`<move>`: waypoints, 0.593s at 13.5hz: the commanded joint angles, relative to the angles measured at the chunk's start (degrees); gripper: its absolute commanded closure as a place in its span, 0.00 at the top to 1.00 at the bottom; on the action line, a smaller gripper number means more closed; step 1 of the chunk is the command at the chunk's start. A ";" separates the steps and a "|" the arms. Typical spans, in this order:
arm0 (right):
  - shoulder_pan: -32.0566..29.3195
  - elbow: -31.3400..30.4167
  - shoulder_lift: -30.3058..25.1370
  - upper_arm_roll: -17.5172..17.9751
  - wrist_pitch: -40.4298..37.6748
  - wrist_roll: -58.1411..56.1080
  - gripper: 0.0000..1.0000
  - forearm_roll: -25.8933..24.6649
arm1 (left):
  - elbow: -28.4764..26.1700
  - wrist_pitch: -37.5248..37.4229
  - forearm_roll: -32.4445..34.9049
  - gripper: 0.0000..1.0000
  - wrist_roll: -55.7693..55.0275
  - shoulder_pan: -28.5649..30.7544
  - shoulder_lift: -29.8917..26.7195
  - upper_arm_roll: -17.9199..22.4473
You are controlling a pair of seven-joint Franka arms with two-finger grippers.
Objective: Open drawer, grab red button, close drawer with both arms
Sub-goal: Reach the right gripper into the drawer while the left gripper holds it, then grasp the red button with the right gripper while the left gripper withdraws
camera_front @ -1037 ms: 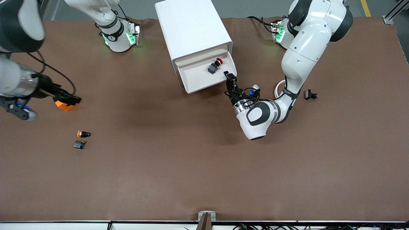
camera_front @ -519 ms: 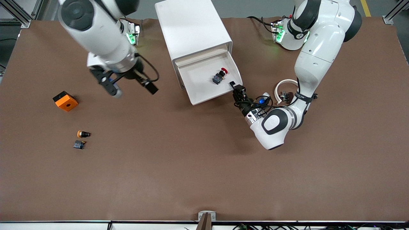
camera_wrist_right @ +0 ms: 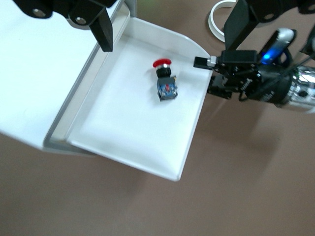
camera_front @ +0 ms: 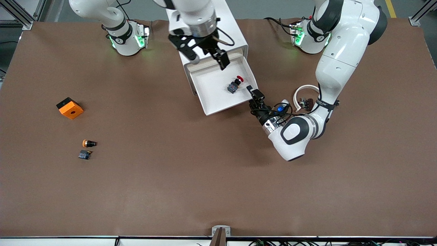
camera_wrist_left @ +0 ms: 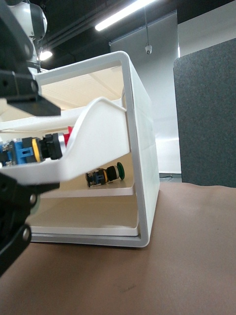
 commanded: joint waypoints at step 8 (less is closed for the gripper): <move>5.51 5.23 12.91 -0.97 -0.16 2.53 1.00 -4.04 | 4.28 2.84 8.84 1.00 16.36 0.25 -2.34 0.23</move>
